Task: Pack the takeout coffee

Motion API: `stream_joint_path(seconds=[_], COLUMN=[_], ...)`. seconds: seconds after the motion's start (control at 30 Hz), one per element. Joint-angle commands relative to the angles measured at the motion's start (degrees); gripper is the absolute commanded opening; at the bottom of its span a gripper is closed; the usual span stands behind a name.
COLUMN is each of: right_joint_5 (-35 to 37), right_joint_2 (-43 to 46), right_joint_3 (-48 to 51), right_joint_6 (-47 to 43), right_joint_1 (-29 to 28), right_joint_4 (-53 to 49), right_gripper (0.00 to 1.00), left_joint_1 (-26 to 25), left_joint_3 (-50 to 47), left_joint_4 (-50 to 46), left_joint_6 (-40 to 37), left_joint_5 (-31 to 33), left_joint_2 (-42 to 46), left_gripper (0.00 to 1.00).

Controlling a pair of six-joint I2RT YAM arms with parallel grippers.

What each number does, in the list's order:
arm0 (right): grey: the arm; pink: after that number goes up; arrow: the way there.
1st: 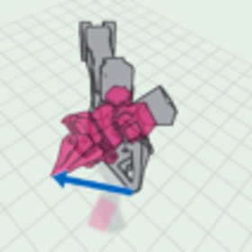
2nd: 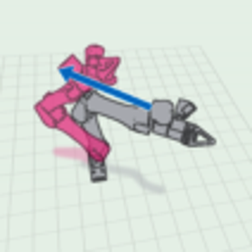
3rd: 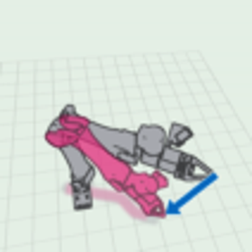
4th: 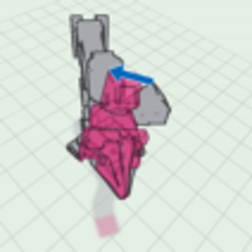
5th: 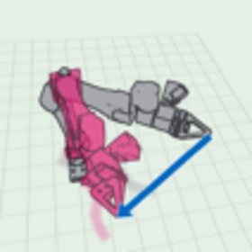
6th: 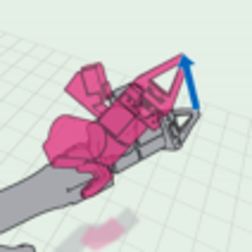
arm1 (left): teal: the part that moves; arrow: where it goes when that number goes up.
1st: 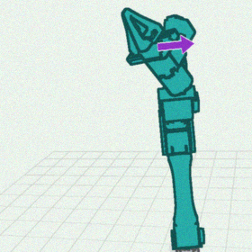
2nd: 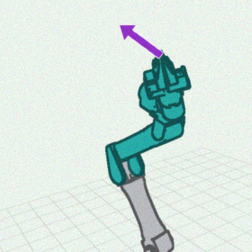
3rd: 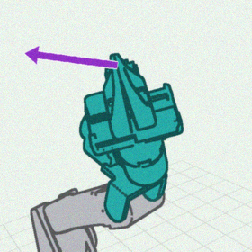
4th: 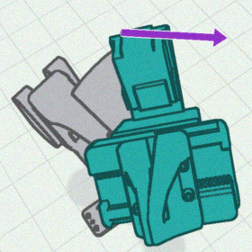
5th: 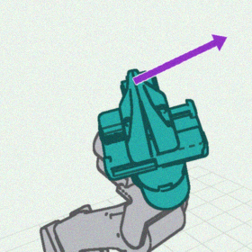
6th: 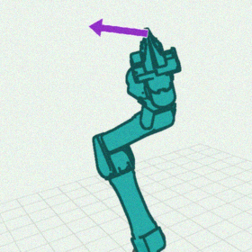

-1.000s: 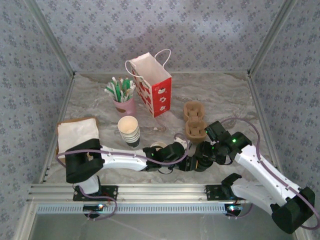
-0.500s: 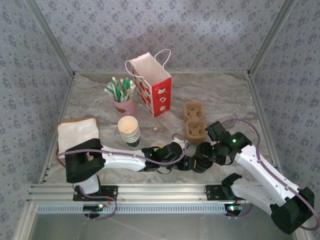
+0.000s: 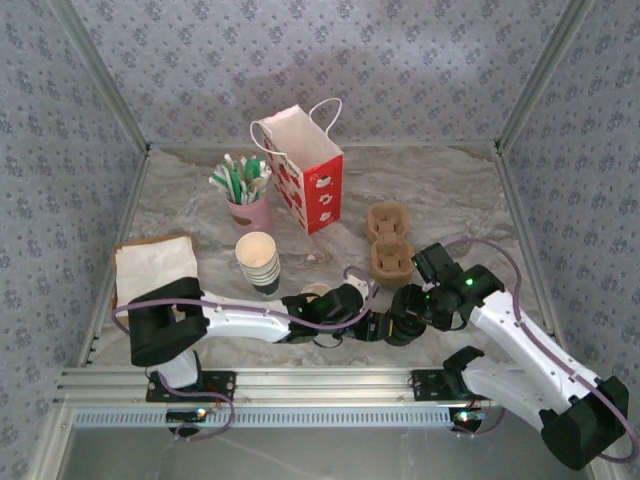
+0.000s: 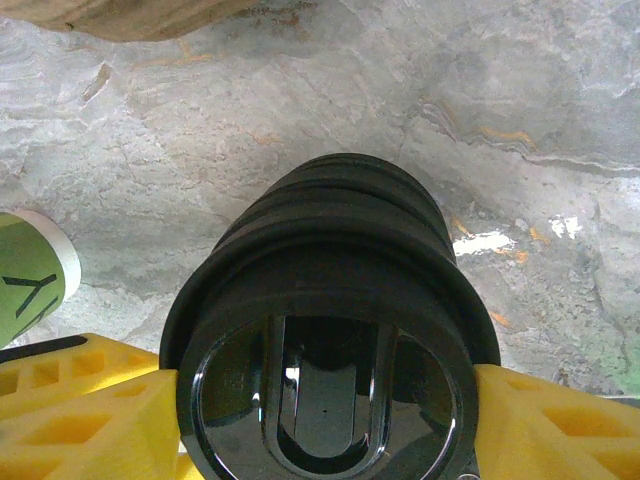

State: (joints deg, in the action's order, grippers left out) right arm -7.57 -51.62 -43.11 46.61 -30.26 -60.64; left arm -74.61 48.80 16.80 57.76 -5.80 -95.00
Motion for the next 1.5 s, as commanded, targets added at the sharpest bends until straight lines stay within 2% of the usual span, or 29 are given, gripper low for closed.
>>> stream_joint_path(seconds=[0.0, 0.27, 0.9, 1.47], right_joint_5=[-1.0, -2.6, -5.3, -6.2], right_joint_2=[0.6, 0.9, 1.7, 2.0], right_joint_3=[0.4, 0.5, 0.7, 0.7], right_joint_6=[-1.1, -1.2, -1.4, -1.5], right_joint_1=[0.5, 1.2, 2.7, 3.2], right_joint_4=[-1.0, -0.6, -0.3, -0.4], right_gripper=[0.72, 0.72, 0.71, 0.70], left_joint_1=[0.4, 0.4, 0.6, 0.6], left_joint_3=[-0.6, -0.4, -0.7, -2.3], left_joint_4=[1.9, 1.6, 1.6, 1.4], left_joint_6=[-0.2, -0.4, 0.5, 1.0], left_joint_5=[-0.5, -0.3, -0.6, -0.4], left_joint_2=[2.4, 1.5, -0.6, 1.2], left_gripper=[0.43, 0.46, 0.37, 0.37])
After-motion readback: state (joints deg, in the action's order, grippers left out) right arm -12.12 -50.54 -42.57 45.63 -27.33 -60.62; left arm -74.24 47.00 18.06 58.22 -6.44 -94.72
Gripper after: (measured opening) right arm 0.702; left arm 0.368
